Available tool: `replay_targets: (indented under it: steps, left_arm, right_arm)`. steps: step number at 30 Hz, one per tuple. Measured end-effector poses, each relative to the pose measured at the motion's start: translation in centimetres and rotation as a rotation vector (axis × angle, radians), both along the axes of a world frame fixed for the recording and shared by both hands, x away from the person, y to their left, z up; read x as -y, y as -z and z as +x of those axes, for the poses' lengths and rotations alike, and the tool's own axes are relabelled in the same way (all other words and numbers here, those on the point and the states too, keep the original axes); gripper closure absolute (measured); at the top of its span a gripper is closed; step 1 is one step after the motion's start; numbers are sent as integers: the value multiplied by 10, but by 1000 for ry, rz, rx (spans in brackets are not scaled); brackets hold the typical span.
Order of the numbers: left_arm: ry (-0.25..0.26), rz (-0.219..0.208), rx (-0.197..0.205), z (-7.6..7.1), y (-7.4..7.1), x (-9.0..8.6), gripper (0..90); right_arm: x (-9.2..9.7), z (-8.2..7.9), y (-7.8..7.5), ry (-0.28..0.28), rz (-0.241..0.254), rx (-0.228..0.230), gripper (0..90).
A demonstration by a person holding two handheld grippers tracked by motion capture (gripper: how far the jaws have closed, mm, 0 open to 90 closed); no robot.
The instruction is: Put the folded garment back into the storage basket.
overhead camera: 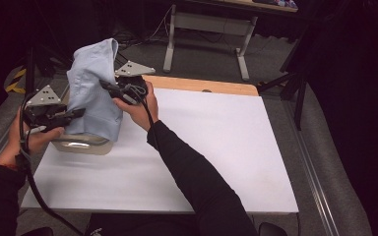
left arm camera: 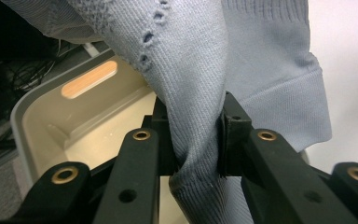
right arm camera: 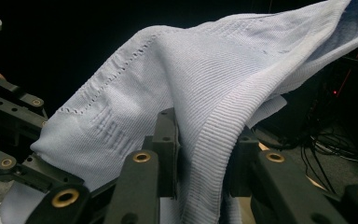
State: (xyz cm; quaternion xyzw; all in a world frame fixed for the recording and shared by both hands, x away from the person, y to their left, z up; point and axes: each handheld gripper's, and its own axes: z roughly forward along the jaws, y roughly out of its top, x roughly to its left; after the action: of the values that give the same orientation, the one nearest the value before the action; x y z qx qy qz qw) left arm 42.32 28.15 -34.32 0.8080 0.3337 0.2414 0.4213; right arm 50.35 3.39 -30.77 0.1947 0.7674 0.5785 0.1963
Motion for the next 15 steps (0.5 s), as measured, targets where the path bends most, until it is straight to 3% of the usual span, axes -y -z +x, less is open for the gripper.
replay_targets:
  steps: [8, 15]
  left_arm:
    - [-30, -27, -24, 4, 11, -15, 736]
    - [-62, -22, -63, 11, 19, -24, 735]
  right_arm:
    - [-20, 8, 5, -7, -21, -17, 711]
    - [-32, 18, 17, -1, -27, -57, 712]
